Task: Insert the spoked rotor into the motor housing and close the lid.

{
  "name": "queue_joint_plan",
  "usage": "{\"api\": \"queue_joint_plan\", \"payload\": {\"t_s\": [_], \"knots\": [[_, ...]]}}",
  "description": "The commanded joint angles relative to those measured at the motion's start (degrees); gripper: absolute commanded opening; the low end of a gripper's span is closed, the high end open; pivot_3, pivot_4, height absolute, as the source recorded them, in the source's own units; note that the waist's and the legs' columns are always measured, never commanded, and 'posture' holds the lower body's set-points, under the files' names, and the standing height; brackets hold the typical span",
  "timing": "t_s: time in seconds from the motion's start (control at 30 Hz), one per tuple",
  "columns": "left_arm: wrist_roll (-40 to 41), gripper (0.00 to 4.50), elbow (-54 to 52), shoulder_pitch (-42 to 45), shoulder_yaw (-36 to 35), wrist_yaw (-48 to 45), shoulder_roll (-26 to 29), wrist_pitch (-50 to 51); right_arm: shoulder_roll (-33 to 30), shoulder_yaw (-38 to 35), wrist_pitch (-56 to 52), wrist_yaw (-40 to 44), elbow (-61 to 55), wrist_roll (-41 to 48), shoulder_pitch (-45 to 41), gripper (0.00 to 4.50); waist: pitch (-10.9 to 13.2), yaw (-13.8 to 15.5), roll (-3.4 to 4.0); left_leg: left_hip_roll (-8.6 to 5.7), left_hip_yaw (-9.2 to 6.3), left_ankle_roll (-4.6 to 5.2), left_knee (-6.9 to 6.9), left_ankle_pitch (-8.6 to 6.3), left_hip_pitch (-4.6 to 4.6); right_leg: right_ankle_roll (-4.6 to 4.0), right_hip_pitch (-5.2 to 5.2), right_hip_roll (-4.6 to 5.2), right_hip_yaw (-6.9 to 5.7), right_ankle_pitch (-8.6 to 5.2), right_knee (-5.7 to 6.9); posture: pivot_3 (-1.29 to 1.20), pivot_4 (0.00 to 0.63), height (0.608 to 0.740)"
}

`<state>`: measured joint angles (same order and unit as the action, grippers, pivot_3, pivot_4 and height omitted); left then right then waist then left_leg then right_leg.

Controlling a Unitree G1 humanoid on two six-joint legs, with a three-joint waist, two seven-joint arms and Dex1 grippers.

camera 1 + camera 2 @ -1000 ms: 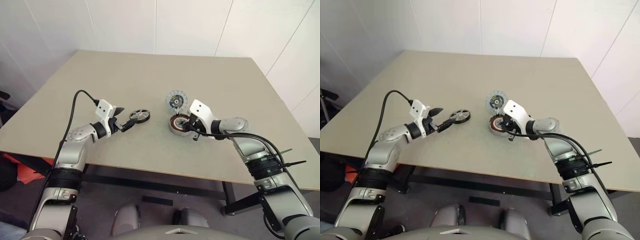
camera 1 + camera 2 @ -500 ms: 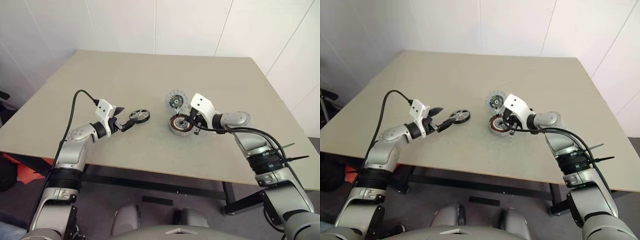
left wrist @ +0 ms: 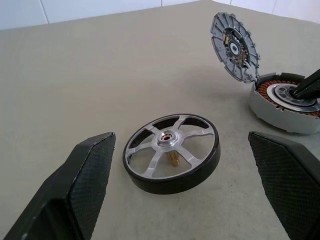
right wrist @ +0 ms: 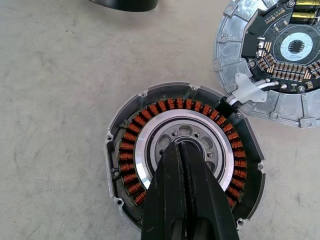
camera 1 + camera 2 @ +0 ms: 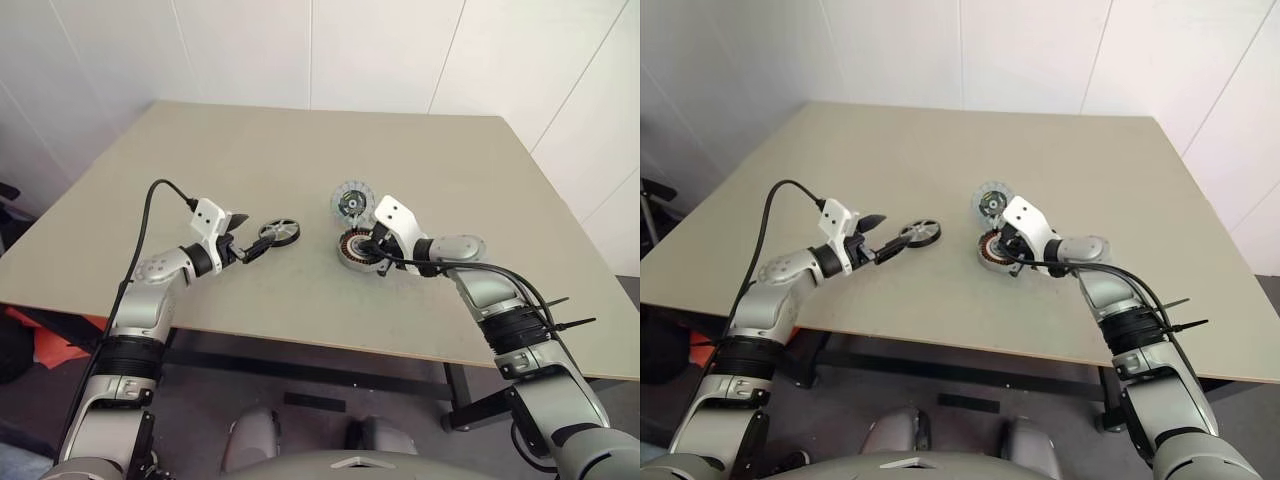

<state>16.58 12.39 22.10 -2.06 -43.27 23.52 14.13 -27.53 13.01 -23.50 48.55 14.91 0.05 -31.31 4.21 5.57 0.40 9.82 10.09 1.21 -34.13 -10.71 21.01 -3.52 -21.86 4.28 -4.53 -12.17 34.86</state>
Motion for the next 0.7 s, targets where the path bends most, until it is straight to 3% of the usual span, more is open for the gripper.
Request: {"api": "queue_joint_plan", "payload": {"t_s": [0.03, 0.3, 0.7], "knots": [[0.17, 4.5, -1.63, 0.8, -0.75, -0.09, 0.57, -0.87, -1.26, -0.76, -0.64, 0.85, -1.52, 0.35, -0.6, 0.02, 0.0, 0.0, 0.0, 0.0, 0.0, -0.01, -0.01, 0.01, 0.0, 0.01, 0.0, 0.0, 0.0, -0.01, 0.0, 0.0, 0.0, 0.74], [0.22, 4.5, -1.38, 0.88, -0.57, -0.11, 0.23, -0.92, -2.18, -2.79, -1.61, 1.16, -4.6, 1.65, -2.91, 0.02, 0.0, 0.01, 0.01, 0.0, -0.01, -0.01, -0.01, 0.01, 0.06, 0.0, -0.05, 0.0, 0.0, 0.0, 0.01, 0.0, 0.0, 0.74], [0.17, 4.5, -1.38, 0.85, -0.77, -0.14, 0.45, -0.82, 1.28, -0.4, 0.27, -0.9, 2.57, -0.32, -2.76, 0.02, 0.01, 0.01, 0.01, 0.0, 0.0, 0.0, 0.02, 0.0, 0.12, -0.01, -0.13, 0.0, 0.0, 0.01, 0.02, 0.0, 0.0, 0.74]]}}
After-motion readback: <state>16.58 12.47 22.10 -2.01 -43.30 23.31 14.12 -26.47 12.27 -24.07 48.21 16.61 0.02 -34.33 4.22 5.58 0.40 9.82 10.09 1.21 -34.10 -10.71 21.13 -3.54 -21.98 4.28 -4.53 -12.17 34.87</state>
